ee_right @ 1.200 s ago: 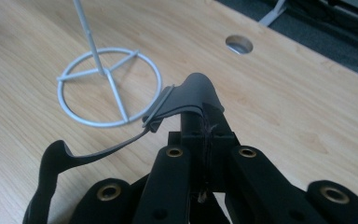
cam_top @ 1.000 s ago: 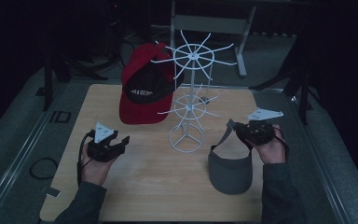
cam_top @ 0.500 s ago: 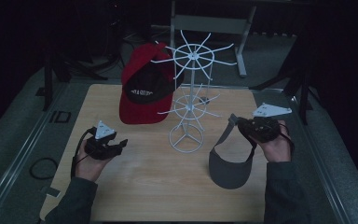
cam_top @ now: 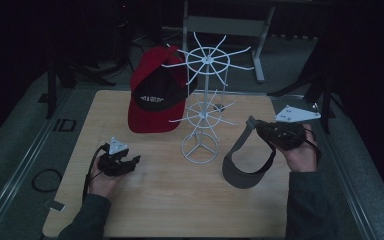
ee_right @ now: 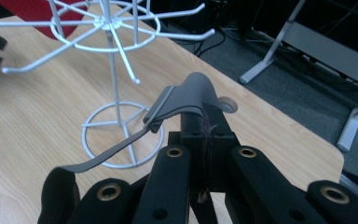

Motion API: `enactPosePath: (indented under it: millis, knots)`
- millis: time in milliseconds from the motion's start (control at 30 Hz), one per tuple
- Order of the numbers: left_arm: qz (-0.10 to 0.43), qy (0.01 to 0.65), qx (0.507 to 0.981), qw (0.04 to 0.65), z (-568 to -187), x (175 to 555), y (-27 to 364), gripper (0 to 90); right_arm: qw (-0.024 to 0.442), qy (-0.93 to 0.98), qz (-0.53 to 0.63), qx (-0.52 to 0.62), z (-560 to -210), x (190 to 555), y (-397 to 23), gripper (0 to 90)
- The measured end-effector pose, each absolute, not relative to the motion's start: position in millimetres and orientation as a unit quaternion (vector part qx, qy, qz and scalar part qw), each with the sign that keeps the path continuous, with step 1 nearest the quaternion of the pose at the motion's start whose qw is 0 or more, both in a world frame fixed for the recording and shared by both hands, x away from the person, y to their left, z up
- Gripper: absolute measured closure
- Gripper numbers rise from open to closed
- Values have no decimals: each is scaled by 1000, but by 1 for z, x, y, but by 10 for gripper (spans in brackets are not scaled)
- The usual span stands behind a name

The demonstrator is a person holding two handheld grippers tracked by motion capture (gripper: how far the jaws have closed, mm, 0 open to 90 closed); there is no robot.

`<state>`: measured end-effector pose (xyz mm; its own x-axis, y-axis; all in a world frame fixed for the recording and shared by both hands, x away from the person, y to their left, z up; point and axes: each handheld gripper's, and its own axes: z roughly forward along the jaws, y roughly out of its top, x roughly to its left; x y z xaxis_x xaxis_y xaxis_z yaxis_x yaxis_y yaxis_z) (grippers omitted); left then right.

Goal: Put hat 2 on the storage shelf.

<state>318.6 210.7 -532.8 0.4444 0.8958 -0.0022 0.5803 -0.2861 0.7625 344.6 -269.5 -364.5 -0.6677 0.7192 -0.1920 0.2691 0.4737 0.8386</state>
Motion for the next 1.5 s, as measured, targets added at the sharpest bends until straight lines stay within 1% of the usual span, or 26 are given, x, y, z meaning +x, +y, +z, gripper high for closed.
enactPosePath:
  millis: [167,433,833,1233,1500]
  knots:
    - [218,482,773,351,-545,321,205,465,278,813,418,295,-358,340,-268,893]
    - [213,479,774,356,-555,322,203,464,281,812,424,286,-350,335,-265,893]
    - [209,482,771,361,-561,323,204,458,286,811,426,280,-343,335,-263,893]
    - [206,490,765,364,-567,324,205,455,287,813,435,260,-335,327,-261,893]
    - [204,490,769,357,-571,324,203,455,291,810,441,253,-326,326,-259,893]
